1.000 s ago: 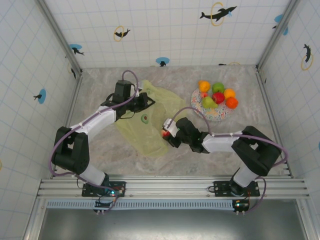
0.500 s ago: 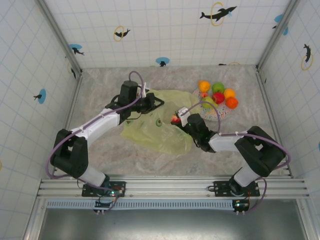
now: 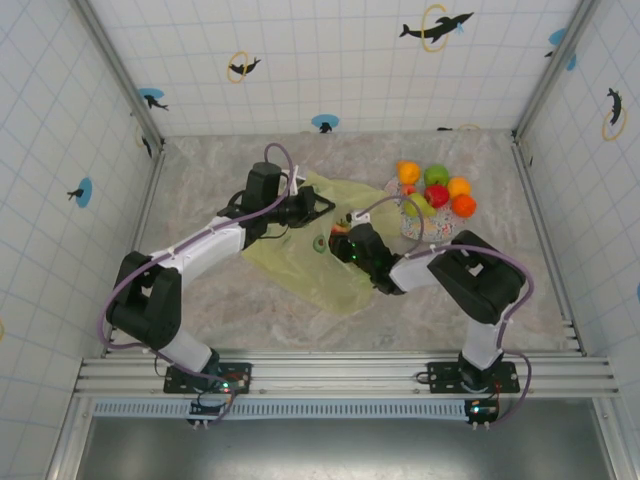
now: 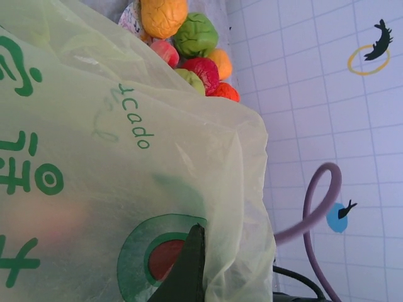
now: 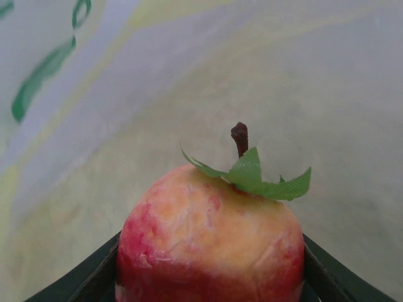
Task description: Place the fruits into the plastic bag
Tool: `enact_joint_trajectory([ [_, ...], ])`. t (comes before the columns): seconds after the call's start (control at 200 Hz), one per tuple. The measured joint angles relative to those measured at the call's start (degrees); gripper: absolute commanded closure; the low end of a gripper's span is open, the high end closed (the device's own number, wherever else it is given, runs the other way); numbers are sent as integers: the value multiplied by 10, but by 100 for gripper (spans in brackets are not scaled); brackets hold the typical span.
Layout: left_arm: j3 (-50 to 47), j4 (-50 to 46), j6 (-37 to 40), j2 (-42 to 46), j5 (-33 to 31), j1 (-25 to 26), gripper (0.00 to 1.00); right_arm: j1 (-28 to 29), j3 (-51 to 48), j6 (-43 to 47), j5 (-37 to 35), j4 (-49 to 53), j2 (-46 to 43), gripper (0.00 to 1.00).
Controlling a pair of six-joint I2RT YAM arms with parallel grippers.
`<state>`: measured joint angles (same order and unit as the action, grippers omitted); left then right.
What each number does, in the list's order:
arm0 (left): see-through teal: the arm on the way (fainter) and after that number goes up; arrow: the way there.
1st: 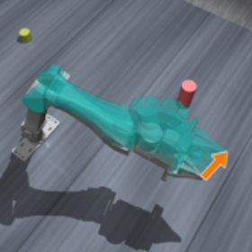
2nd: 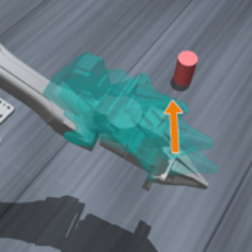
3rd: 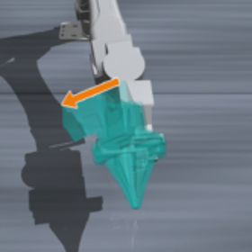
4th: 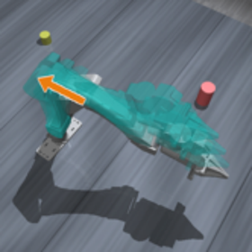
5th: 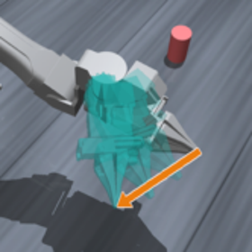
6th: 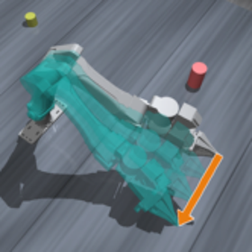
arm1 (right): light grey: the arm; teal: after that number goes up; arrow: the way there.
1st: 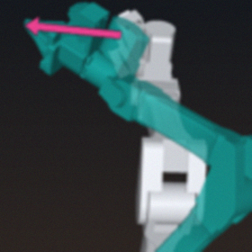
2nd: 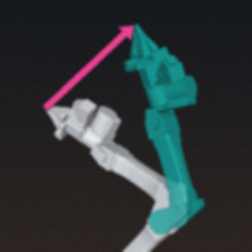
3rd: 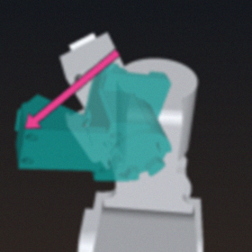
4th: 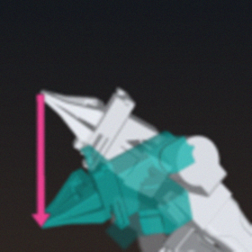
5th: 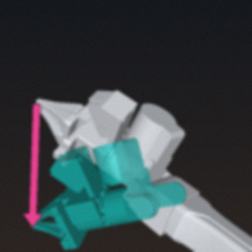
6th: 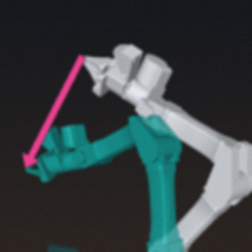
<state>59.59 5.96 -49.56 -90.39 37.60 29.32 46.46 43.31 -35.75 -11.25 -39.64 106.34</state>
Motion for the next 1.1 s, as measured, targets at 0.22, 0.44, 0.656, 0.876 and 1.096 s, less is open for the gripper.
enact_joint_trajectory([
  [0.22, 0, 2, 1, -8, 6, 0, 100, -4, 54, -55, 31, -18, 31, 24],
  [0.44, 0, 1, 17, -9, 5, -2, 100, -15, 53, -44, 60, -18, 31, 19],
  [0.656, 0, -7, 32, -9, 3, -17, 100, -15, 2, 1, 77, 5, -15, 25],
  [0.876, 2, -49, 72, -9, -19, -38, 100, -15, -39, 84, 107, 61, -103, 27],
  [1.096, 2, -75, 115, -9, -49, -60, 100, -19, -59, 181, 171, 124, -175, 32],
])
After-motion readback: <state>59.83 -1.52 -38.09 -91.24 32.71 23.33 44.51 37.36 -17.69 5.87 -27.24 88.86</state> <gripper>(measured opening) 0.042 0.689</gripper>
